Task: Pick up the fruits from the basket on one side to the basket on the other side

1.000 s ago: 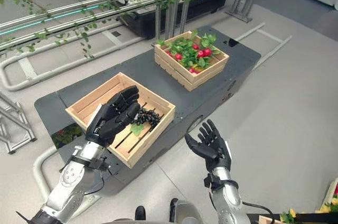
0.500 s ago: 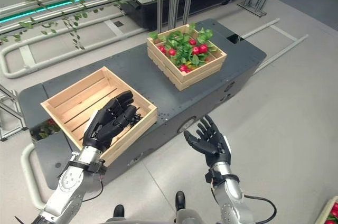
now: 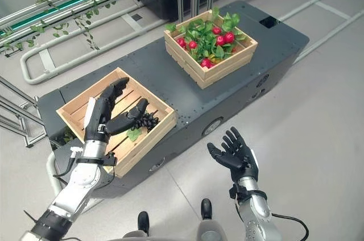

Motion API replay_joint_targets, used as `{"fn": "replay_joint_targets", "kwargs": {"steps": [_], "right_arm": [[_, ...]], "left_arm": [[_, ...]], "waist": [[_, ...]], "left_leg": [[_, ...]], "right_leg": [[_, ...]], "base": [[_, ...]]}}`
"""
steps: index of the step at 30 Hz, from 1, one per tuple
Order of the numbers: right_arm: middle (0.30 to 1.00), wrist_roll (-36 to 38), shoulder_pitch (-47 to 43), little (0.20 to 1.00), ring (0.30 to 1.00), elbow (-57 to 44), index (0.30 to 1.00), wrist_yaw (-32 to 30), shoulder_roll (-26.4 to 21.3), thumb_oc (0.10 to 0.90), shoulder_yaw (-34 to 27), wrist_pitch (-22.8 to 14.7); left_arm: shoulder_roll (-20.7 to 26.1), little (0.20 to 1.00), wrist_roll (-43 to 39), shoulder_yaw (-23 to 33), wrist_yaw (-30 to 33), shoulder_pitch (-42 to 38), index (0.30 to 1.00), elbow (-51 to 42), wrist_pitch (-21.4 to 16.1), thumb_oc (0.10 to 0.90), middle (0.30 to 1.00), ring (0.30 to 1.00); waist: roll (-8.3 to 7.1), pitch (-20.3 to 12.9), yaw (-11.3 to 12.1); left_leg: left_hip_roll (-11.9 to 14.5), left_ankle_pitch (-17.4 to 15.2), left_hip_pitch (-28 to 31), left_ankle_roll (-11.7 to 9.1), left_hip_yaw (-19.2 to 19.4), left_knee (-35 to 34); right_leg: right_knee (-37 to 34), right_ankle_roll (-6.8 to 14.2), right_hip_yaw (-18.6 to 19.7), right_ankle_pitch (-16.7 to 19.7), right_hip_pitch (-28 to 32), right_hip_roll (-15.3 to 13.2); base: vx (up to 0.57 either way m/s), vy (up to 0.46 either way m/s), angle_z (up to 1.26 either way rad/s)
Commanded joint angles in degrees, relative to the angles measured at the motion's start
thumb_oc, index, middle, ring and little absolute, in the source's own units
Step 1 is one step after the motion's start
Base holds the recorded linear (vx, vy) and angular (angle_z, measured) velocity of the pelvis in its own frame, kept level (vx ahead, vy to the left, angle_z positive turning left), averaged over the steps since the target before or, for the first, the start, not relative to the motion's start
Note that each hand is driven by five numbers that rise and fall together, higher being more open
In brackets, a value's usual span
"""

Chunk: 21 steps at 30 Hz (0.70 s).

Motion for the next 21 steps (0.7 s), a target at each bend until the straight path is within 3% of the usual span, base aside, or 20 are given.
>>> {"fn": "replay_joint_targets", "kwargs": {"steps": [1,12,21], "right_arm": [[0.900,-0.3,-0.4,0.900,0.900,-4.3,0.900,5.5,-1.1,0.800,-0.3,-5.7],[0.900,0.4,-5.3,0.900,0.900,-1.8,0.900,10.4,-6.1,0.800,2.4,-5.6],[0.900,0.5,-10.1,0.900,0.900,0.1,0.900,11.5,-9.3,0.800,3.7,-6.9]], "left_arm": [[5.3,0.900,7.5,5.1,9.3,-6.2,0.900,2.0,-1.5,0.800,0.900,0.900],[11.9,0.900,16.2,-1.3,19.3,-17.8,0.900,14.5,7.0,0.800,0.900,0.900],[14.2,0.900,17.9,-6.4,21.4,-27.6,0.900,25.5,15.5,0.800,0.900,0.900]], "waist": [[-3.64,-2.1,-3.0],[-2.18,4.5,-6.5],[-2.13,10.2,-7.8]], "left_leg": [[-1.4,-0.7,-0.3,2.9,0.6,0.1],[-2.1,-0.1,-2.8,2.6,2.5,0.4],[-1.9,-0.1,-9.2,1.9,2.5,6.2]], "right_leg": [[4.5,-1.6,3.5,-2.9,-1.5,-0.2],[7.8,-1.7,7.1,-3.5,-7.0,0.5],[14.0,-2.9,7.5,-4.9,-13.3,1.1]], "base": [[-0.02,0.107,-0.24],[-0.04,0.077,-0.15],[-0.05,0.047,-0.05]]}}
